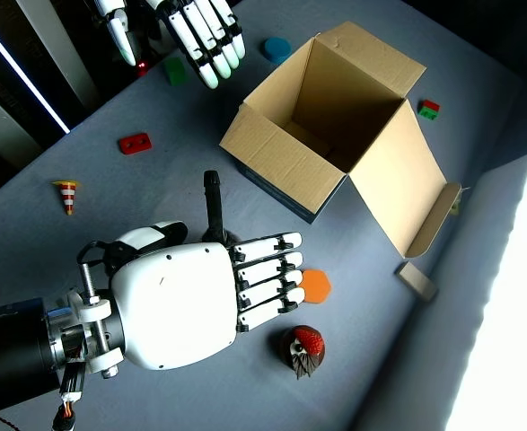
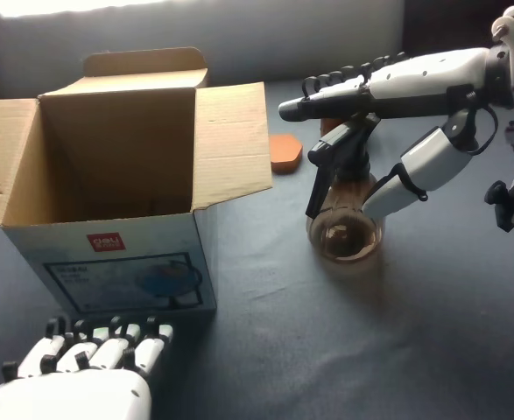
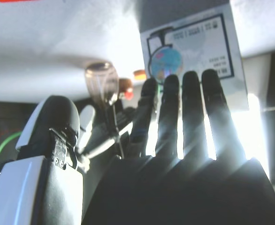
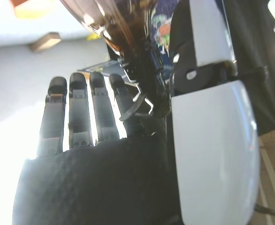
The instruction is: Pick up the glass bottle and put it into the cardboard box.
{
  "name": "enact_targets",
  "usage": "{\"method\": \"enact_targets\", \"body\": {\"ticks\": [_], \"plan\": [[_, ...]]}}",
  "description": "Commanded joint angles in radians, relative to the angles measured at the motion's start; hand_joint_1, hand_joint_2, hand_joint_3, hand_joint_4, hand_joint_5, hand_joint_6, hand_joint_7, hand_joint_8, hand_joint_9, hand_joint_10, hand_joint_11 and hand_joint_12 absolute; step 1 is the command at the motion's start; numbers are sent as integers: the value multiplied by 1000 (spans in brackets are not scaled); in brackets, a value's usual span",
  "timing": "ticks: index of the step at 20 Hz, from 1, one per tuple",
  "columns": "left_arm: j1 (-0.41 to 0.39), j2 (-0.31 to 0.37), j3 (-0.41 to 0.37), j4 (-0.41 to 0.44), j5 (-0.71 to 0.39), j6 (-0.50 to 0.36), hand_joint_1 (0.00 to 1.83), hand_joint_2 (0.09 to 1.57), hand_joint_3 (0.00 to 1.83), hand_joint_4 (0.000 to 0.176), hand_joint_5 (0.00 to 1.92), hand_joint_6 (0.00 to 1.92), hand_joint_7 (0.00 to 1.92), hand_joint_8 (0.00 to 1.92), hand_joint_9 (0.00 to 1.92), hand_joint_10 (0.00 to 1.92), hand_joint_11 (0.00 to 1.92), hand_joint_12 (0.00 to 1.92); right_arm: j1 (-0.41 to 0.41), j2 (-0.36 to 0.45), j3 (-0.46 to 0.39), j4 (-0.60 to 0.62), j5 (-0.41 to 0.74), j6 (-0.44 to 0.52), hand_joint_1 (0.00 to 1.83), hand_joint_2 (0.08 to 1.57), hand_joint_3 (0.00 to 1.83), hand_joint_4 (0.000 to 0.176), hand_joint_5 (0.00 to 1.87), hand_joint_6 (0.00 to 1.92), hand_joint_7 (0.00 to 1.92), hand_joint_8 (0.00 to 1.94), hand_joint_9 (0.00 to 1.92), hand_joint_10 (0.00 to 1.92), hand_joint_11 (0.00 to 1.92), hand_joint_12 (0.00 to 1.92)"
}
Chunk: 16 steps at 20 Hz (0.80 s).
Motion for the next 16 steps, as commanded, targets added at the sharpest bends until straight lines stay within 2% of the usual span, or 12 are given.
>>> {"method": "enact_targets", "body": {"ticks": [1,14,15,16], "plan": [[-1,-6,5,101,-66,-4,115,1222,3,25,144,3,155,3,148,1,0,443,4,4,2,56,19,4,969,958,0,0,15,3,48,4,27,8,0,0],[134,-18,68,251,-64,-146,112,1226,3,22,150,5,155,3,148,1,0,454,0,4,2,56,11,-8,991,949,0,0,36,12,69,11,44,13,0,0],[141,-18,71,261,-64,-151,112,1227,3,22,150,3,156,2,148,1,0,472,0,4,2,56,11,-10,1021,957,0,0,95,37,135,35,80,28,0,0],[144,-17,77,271,-64,-153,112,1227,3,22,150,3,156,1,149,1,0,476,0,4,2,56,11,-10,1038,963,0,0,195,76,255,44,151,49,0,111]]}}
